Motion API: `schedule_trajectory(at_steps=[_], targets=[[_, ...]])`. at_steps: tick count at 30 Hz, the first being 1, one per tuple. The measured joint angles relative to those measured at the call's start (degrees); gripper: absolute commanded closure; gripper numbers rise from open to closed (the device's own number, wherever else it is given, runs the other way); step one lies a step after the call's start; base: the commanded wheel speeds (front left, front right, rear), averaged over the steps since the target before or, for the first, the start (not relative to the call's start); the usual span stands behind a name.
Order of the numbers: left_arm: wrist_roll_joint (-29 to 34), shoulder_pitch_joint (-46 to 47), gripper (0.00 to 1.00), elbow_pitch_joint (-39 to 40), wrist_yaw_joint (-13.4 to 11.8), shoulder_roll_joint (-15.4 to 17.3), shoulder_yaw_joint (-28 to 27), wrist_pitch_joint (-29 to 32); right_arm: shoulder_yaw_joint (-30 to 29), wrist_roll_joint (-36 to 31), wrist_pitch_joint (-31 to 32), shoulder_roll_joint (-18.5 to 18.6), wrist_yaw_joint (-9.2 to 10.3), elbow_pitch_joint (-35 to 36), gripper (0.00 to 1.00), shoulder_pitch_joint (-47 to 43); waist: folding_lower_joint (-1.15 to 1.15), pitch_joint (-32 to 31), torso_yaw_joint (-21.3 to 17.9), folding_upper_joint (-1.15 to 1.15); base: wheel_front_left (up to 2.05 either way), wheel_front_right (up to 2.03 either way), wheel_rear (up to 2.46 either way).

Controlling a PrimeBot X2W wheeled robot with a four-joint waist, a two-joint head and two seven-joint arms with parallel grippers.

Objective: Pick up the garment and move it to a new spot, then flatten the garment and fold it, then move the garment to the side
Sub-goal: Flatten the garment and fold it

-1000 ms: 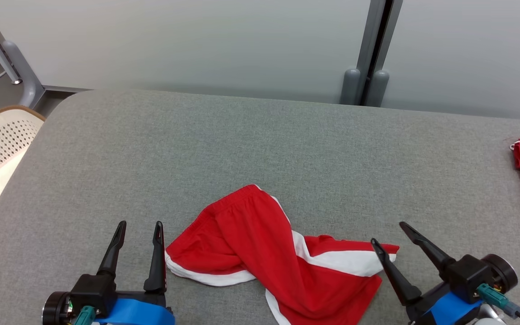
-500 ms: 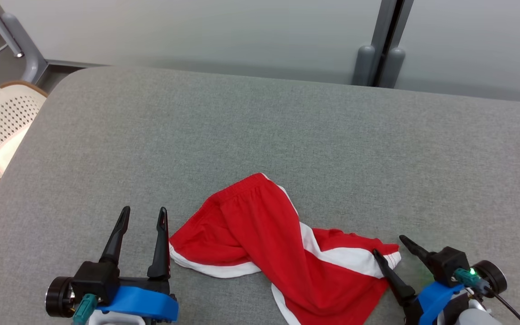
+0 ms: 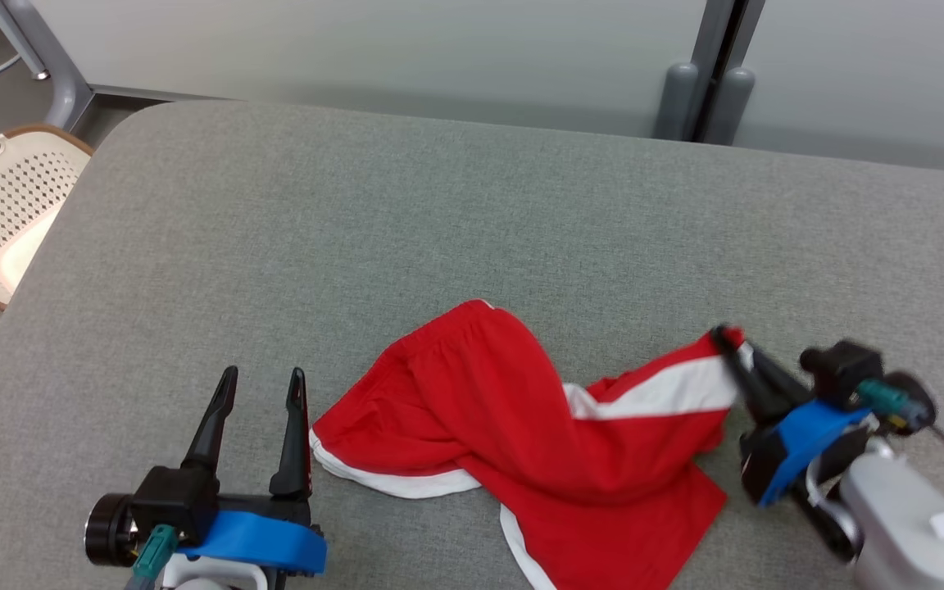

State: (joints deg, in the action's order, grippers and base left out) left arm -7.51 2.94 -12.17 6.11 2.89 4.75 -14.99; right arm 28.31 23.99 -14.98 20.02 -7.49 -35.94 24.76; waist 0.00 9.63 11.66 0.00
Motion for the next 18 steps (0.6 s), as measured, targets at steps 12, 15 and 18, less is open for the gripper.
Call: schedule_trajectory(at_steps=[12,15,18], targets=[[-1.3,3.6,0.0,0.0,-0.3,0.0,2.5,0.0,-6.6,-2.0,0.0,1.7,0.0,-14.8,1.0,21.9,0.0,3.4,3.7,0.0,0.0,0.0,0.0],[-1.6,4.4,0.0,0.1,-0.5,0.0,3.0,0.0,-9.7,-2.9,0.0,1.4,0.0,-20.8,1.0,27.0,-0.01,4.6,4.9,0.0,0.0,0.0,0.0],[-2.0,4.6,0.0,0.2,-0.7,0.0,3.3,0.0,-10.4,-4.4,0.2,0.5,0.0,-26.2,0.0,29.7,-0.01,5.8,5.9,0.0,0.0,0.0,0.0]])
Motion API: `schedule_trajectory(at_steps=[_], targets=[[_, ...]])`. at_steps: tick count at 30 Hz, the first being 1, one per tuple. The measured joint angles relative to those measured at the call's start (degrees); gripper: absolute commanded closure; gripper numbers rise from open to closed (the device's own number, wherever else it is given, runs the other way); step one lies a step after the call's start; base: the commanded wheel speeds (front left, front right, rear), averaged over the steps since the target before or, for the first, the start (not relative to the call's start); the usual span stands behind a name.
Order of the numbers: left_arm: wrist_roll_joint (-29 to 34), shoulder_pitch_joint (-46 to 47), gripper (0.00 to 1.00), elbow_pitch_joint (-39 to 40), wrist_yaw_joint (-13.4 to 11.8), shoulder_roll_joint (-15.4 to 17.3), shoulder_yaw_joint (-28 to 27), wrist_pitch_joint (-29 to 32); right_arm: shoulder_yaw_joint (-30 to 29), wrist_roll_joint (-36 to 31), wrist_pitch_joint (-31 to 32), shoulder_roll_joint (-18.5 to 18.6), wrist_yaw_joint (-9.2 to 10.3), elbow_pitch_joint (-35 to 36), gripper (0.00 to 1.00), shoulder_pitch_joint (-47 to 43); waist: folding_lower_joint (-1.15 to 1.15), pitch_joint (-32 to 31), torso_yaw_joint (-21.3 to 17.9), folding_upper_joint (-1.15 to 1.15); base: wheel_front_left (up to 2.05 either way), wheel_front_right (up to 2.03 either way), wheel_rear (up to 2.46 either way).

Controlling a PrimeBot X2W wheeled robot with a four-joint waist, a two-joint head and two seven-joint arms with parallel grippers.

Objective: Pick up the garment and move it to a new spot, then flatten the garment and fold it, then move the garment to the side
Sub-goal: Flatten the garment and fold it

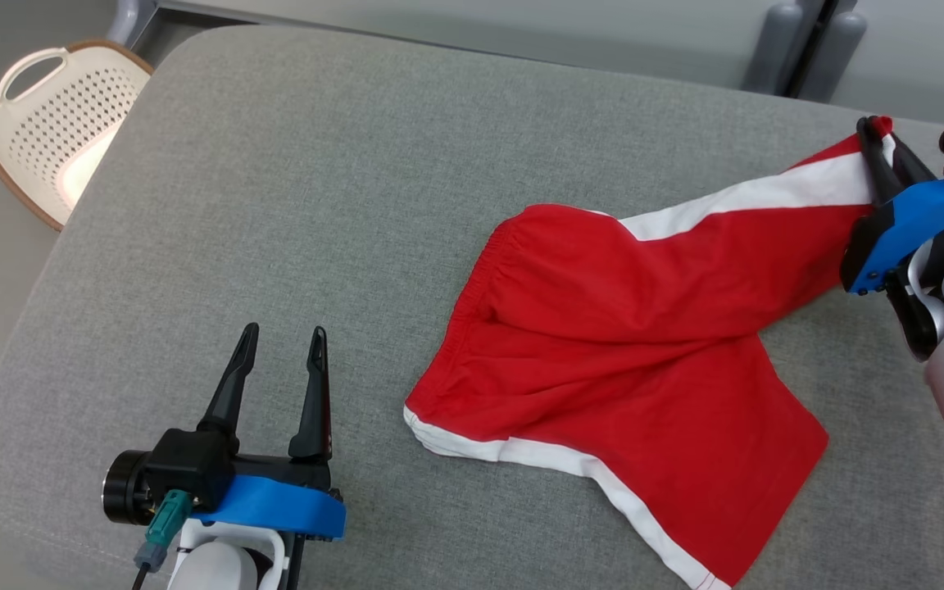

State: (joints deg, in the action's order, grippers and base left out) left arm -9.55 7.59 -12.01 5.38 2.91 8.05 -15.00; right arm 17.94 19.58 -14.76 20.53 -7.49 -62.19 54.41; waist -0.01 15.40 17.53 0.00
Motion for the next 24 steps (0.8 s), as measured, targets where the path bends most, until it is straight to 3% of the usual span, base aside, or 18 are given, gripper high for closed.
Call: schedule_trajectory(at_steps=[4,7,16,24], targets=[[-0.1,0.1,0.0,0.2,-0.4,0.0,-0.1,0.0,0.2,-1.5,0.0,-1.1,0.0,-3.0,0.0,1.8,0.0,1.1,0.3,0.0,0.0,0.0,0.0],[0.0,0.1,0.0,0.1,-0.4,0.0,-0.3,0.0,-0.5,-2.4,-0.1,-1.3,0.0,-1.5,0.0,1.7,0.0,1.1,-0.7,0.0,0.0,0.0,0.0],[2.5,-1.2,0.0,-0.1,0.0,0.0,-2.5,0.0,-8.5,-3.7,-0.3,-0.6,0.0,15.6,0.0,-11.4,0.0,-1.8,-4.9,0.0,0.0,0.0,0.0],[4.0,-3.8,0.0,-0.2,0.7,0.0,-4.6,0.0,-11.7,-4.3,-0.3,-3.8,0.0,29.9,0.0,-28.2,0.01,-5.9,-8.6,0.0,0.0,0.0,0.0]])
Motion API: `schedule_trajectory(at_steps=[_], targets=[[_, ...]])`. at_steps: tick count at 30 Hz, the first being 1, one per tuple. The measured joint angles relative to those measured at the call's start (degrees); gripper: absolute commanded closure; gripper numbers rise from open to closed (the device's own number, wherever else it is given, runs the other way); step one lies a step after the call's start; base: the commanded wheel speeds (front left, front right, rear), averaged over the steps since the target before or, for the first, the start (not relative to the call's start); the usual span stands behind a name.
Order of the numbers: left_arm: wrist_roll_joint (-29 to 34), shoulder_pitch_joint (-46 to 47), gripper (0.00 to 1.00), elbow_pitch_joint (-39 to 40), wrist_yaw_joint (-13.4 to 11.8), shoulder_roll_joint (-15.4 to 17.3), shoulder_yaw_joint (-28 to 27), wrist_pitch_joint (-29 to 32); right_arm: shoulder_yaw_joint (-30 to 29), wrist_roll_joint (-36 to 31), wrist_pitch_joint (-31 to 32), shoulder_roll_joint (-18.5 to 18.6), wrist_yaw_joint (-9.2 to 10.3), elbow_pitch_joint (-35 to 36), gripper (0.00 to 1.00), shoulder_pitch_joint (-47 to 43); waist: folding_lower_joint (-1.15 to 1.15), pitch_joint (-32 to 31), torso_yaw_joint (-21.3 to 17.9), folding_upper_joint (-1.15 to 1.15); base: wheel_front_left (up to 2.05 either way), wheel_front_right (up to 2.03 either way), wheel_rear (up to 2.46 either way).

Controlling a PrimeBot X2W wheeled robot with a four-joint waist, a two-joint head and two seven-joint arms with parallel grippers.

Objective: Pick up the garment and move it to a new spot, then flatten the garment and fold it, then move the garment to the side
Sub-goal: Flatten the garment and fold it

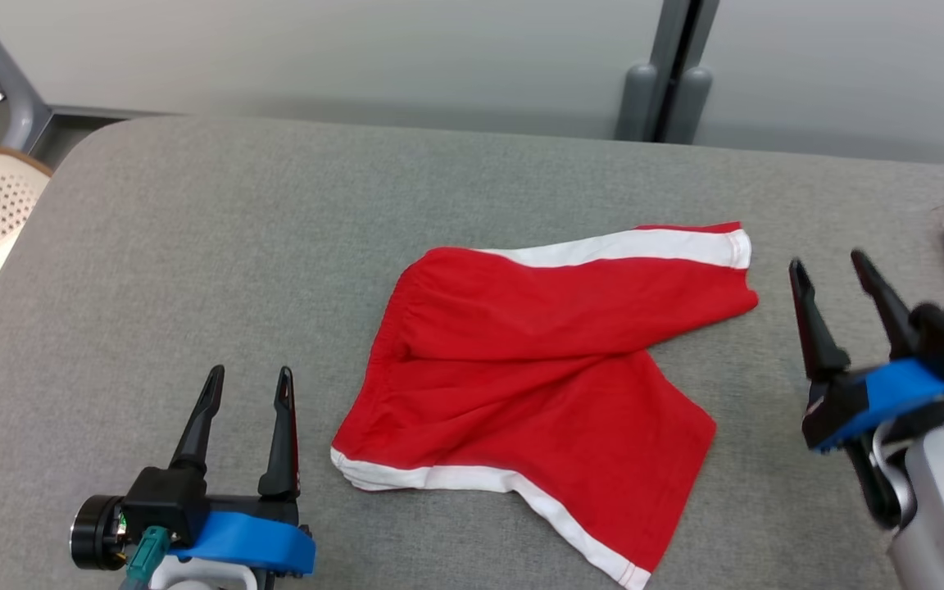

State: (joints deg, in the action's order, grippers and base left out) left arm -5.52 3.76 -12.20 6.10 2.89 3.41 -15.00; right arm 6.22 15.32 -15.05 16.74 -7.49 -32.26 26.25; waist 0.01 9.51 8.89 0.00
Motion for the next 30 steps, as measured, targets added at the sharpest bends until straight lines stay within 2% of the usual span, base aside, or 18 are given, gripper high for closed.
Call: schedule_trajectory(at_steps=[9,16,21,30], targets=[[0.3,-2.2,0.0,0.0,0.4,0.0,-0.4,0.0,-1.7,-0.4,0.0,-4.2,0.0,11.7,0.0,-16.4,0.0,-3.2,-2.4,0.0,0.0,0.0,0.0],[0.5,-2.5,0.0,0.0,0.6,0.0,-0.5,0.0,-0.5,-1.6,0.0,-6.5,0.0,15.1,0.0,-22.4,0.0,-3.7,-2.6,0.0,0.0,0.0,0.0],[0.5,-2.4,0.0,0.0,0.8,0.0,-0.2,0.0,1.3,-1.8,0.0,-7.3,0.0,14.1,0.0,-22.9,0.0,-3.2,-2.3,0.0,0.0,0.0,0.0],[0.0,-1.0,0.0,0.1,0.8,0.0,0.8,0.0,3.6,-2.2,0.1,-8.1,0.0,5.2,0.0,-19.0,-0.01,-1.4,-0.4,0.0,0.0,0.0,0.0]])
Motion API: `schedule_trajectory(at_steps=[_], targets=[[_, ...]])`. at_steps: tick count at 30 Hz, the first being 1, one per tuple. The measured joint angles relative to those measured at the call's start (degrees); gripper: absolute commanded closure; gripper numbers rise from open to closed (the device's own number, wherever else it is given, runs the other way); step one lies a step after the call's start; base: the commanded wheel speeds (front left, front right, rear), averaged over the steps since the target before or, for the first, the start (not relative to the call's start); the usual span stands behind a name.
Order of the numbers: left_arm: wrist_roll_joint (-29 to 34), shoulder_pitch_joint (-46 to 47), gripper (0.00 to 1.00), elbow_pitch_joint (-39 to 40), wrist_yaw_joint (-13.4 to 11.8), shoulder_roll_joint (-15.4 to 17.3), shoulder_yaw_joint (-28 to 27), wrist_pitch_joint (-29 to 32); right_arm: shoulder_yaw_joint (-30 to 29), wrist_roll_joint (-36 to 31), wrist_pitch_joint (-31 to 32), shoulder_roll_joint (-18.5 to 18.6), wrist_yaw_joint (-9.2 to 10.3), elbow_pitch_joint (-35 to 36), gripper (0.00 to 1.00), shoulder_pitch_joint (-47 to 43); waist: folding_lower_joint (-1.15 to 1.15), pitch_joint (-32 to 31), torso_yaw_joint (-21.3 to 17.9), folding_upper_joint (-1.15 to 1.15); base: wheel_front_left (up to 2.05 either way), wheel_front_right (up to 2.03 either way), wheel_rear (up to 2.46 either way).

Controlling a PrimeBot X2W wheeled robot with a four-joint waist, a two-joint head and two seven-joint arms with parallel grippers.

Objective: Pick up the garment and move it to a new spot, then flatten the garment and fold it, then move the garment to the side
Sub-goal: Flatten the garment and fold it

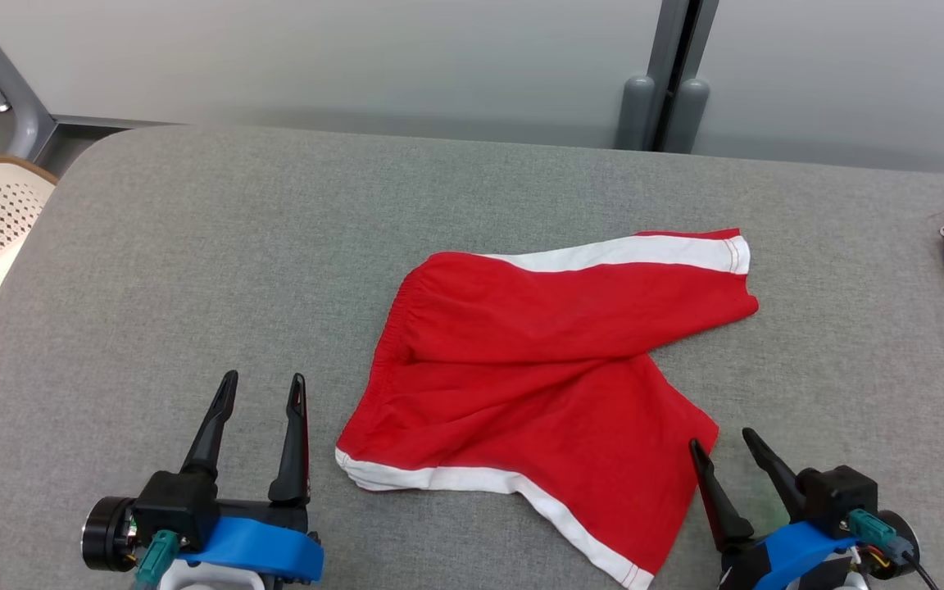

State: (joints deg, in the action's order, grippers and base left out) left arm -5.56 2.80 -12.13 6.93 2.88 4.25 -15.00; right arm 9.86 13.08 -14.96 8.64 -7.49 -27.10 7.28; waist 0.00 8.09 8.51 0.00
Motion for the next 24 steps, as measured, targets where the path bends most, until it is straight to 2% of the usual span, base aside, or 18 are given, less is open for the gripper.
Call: schedule_trajectory(at_steps=[9,10,11,15,21,24], targets=[[-0.4,0.4,0.0,0.0,0.0,0.0,0.2,0.0,2.8,0.1,-0.2,-1.3,0.0,-9.5,0.02,4.4,0.0,1.3,1.6,0.0,0.0,0.0,0.0],[-0.4,0.5,0.0,0.0,0.0,0.0,0.1,0.0,3.2,0.2,-0.2,-1.5,0.01,-10.1,0.89,4.9,0.0,1.3,1.6,0.0,0.0,0.0,0.0],[-0.4,0.5,0.0,0.0,0.0,0.0,0.1,0.0,3.6,0.5,-0.3,-1.7,0.01,-10.4,1.0,5.2,0.0,1.4,1.6,0.0,0.0,0.0,0.0],[-0.5,0.4,0.0,0.0,-0.2,0.0,0.1,0.0,2.8,0.8,-0.2,-1.8,-0.01,-10.0,1.0,5.6,0.0,1.3,1.4,0.0,0.0,0.0,0.0],[-0.5,0.4,0.0,0.1,-0.4,0.0,0.0,0.0,-2.4,0.6,-0.2,2.9,0.0,-9.3,1.0,6.1,0.0,0.8,0.4,0.0,0.0,0.0,0.0],[-0.5,0.3,0.0,0.0,-0.5,0.0,0.1,0.0,-1.9,0.7,-0.2,3.9,0.0,-9.6,1.0,6.6,0.0,0.5,-0.1,0.0,0.0,0.0,0.0]])
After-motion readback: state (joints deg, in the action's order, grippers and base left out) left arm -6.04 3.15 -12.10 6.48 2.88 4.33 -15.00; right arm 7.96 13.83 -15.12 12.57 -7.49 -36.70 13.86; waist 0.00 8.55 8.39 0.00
